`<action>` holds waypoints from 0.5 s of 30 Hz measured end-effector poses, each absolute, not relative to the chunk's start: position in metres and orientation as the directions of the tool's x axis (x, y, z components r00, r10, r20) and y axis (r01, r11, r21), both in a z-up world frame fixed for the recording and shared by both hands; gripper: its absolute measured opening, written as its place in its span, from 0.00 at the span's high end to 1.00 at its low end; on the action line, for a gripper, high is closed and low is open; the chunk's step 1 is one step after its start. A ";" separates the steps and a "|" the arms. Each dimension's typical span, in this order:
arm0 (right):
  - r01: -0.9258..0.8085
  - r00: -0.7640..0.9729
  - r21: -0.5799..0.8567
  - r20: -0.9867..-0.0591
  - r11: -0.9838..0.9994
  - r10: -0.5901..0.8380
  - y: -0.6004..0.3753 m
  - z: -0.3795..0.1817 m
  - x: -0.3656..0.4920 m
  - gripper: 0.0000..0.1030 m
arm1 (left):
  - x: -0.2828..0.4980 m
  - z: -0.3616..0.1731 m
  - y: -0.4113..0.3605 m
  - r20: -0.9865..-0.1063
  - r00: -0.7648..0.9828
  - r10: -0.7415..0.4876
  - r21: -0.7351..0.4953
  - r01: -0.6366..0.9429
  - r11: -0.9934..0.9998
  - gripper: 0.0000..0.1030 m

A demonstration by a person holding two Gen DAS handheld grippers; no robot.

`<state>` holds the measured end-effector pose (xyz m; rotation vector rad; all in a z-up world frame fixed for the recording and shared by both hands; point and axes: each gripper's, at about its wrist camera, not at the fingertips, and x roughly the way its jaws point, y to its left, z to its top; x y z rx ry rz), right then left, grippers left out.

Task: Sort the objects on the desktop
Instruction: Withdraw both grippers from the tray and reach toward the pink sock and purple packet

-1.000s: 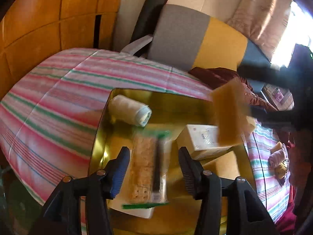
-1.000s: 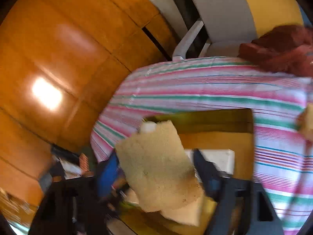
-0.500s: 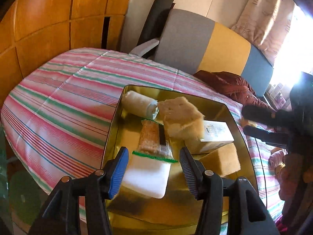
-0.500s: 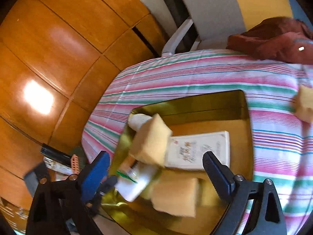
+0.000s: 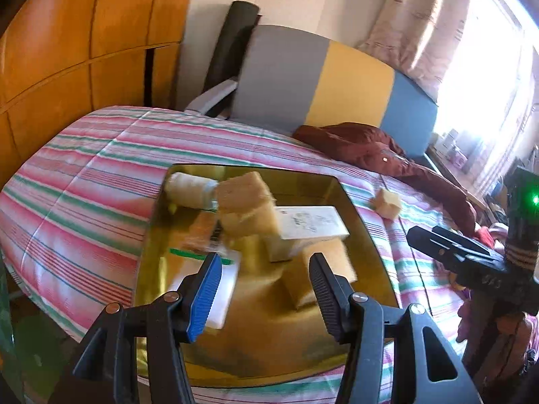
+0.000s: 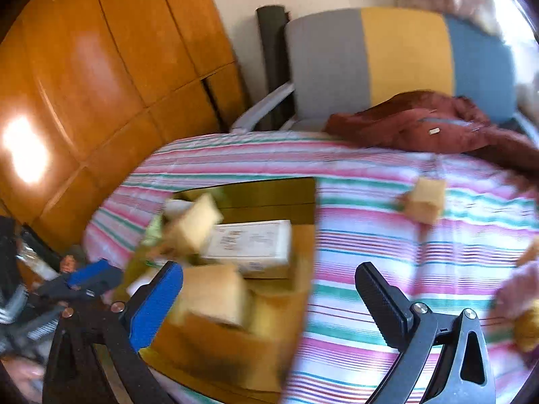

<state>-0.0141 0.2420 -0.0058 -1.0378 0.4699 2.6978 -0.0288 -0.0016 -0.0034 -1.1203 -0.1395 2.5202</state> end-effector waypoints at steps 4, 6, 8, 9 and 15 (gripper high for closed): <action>-0.399 -0.704 0.097 -0.670 -0.912 0.236 0.255 -0.005 0.012 0.00 | -0.022 0.001 0.020 -0.691 -0.596 0.409 -0.227 -0.358 -0.906 0.47; -0.433 -0.696 0.116 -0.673 -0.894 0.250 0.269 -0.006 0.026 0.00 | -0.019 0.003 0.032 -0.689 -0.586 0.427 -0.225 -0.387 -0.894 0.47; -0.459 -0.711 0.198 -0.667 -0.866 0.224 0.290 -0.007 0.046 0.00 | -0.015 0.006 0.045 -0.686 -0.574 0.447 -0.220 -0.422 -0.880 0.47; -0.469 -0.713 0.231 -0.668 -0.853 0.212 0.297 -0.008 0.052 0.00 | -0.012 0.007 0.052 -0.684 -0.567 0.459 -0.217 -0.443 -0.870 0.47; -0.545 -0.719 0.401 -0.675 -0.737 0.165 0.353 -0.016 0.104 0.30 | 0.001 0.012 0.083 -0.681 -0.526 0.509 -0.201 -0.534 -0.821 0.47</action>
